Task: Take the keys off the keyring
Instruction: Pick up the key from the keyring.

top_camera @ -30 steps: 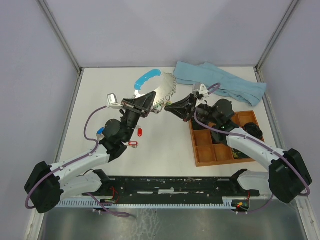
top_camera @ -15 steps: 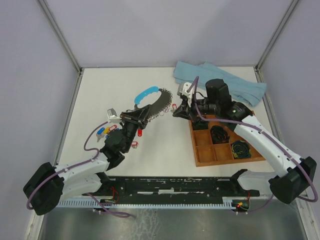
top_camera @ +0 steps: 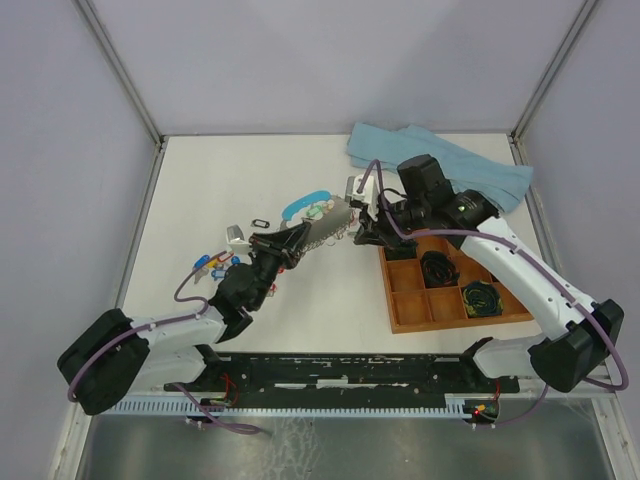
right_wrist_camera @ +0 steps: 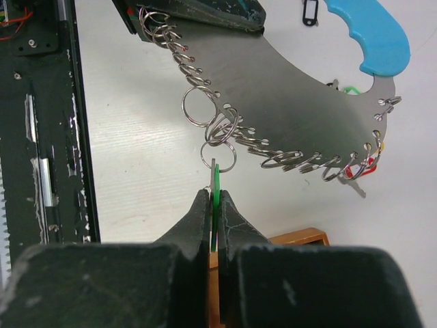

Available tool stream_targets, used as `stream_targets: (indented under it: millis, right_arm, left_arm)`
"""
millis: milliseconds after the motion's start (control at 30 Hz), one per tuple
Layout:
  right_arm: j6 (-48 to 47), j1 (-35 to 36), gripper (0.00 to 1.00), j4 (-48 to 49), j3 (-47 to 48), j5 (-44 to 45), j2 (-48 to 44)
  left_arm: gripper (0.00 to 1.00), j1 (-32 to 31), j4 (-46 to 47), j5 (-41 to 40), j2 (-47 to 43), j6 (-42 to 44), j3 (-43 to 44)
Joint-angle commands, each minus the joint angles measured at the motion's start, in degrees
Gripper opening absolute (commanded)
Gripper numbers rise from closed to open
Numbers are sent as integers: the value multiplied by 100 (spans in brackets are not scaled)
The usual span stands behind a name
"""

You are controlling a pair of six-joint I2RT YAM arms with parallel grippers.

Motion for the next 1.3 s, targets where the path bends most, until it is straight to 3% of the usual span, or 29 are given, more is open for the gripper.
stream_targets:
  millis: [0, 133, 267, 400, 500, 733, 933, 1067, 1267]
  right_arm:
    - [-130, -45, 1, -460, 391, 30, -114]
    - [-125, -29, 1, -616, 541, -13, -69]
    - [-159, -20, 1, -915, 782, -62, 70]
    - [-385, 14, 1, -1492, 1209, 121, 268]
    - [-498, 90, 1, -1988, 1588, 269, 448]
    - [-477, 244, 1, -2410, 1853, 696, 542]
    - [-1000, 389, 1, -2766, 2118, 740, 543]
    - [-1318, 525, 1, -2985, 2314, 646, 532]
    - [-1429, 613, 1, -3120, 2375, 588, 596]
  left_arm:
    - [4, 213, 60, -714, 221, -158, -139]
    - [15, 210, -38, -440, 412, -84, -62]
    - [40, 209, -122, -217, 347, 354, -175]
    - [60, 217, -743, -102, -259, 1112, -375]
    - [67, 223, -1377, 36, -1006, 1995, -506]
    - [70, 224, -1951, 948, -2749, 4613, -462]
    - [67, 223, -1942, 2209, -3177, 6604, -115]
    - [56, 228, -1758, 3220, -2916, 7264, 116]
    - [38, 222, -1101, 4466, -2220, 7063, 458]
